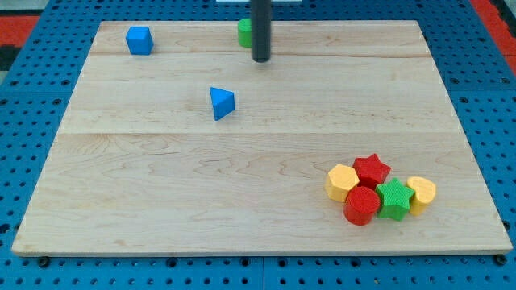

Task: Move the green star towards the right top

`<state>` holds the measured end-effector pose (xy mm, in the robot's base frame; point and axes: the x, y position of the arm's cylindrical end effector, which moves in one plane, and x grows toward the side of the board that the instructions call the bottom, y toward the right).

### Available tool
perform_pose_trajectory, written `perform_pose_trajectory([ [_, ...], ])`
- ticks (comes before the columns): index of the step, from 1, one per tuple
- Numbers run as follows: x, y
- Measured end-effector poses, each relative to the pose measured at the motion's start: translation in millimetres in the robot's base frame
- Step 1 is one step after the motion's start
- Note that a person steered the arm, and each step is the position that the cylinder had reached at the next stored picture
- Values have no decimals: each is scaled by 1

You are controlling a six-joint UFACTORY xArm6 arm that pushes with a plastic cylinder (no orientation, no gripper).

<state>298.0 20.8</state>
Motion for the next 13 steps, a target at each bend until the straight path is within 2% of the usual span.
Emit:
perform_pose_trajectory([
  [6, 12, 131],
  [9, 57, 183],
  [10, 87, 191],
  [12, 231, 279],
  [13, 303, 230],
])
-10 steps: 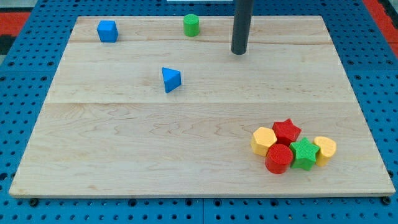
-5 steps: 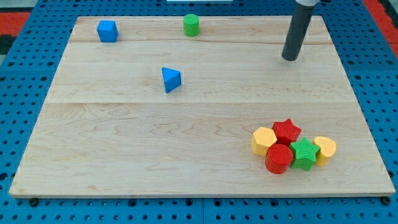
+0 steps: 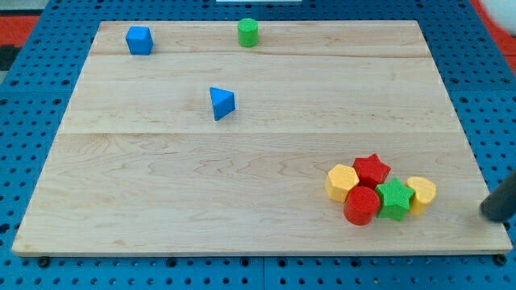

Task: Move the green star towards the right top

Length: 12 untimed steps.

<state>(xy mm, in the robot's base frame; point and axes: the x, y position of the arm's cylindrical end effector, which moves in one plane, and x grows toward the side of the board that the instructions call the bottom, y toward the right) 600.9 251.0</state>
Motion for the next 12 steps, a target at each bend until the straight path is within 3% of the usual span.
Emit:
perform_pose_trajectory([
  [1, 14, -93],
  [3, -29, -107],
  [6, -52, -40],
  [8, -76, -93],
  [10, -124, -94],
  [12, -86, -55],
])
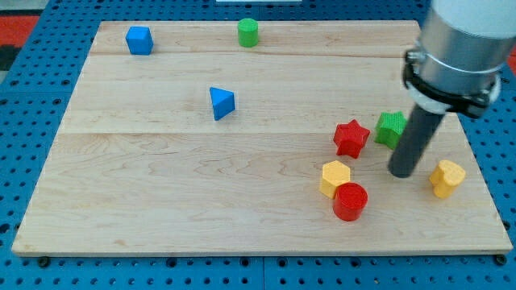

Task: Move the green star towards the right top

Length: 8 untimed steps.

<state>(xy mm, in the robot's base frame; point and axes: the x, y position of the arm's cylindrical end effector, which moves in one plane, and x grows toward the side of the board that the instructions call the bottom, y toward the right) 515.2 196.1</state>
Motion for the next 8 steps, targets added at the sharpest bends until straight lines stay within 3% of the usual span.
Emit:
perform_pose_trajectory([
  [1, -19, 21],
  [3, -54, -14],
  [6, -111, 32],
  [8, -182, 32],
])
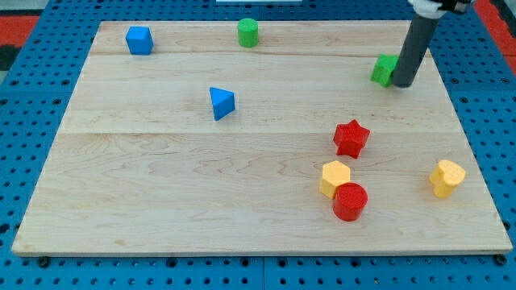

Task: Move the green star towards the right top

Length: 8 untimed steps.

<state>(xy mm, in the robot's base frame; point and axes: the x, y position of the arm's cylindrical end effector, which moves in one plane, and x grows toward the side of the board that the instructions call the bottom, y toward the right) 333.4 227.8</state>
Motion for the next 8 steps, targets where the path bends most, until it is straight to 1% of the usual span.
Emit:
perform_pose_trajectory([
  [1, -39, 1],
  [2, -40, -62],
  [3, -35, -69],
  [4, -13, -74],
  [5, 4, -95],
  [6, -22, -118],
  [7, -54, -103],
  [8, -67, -72],
])
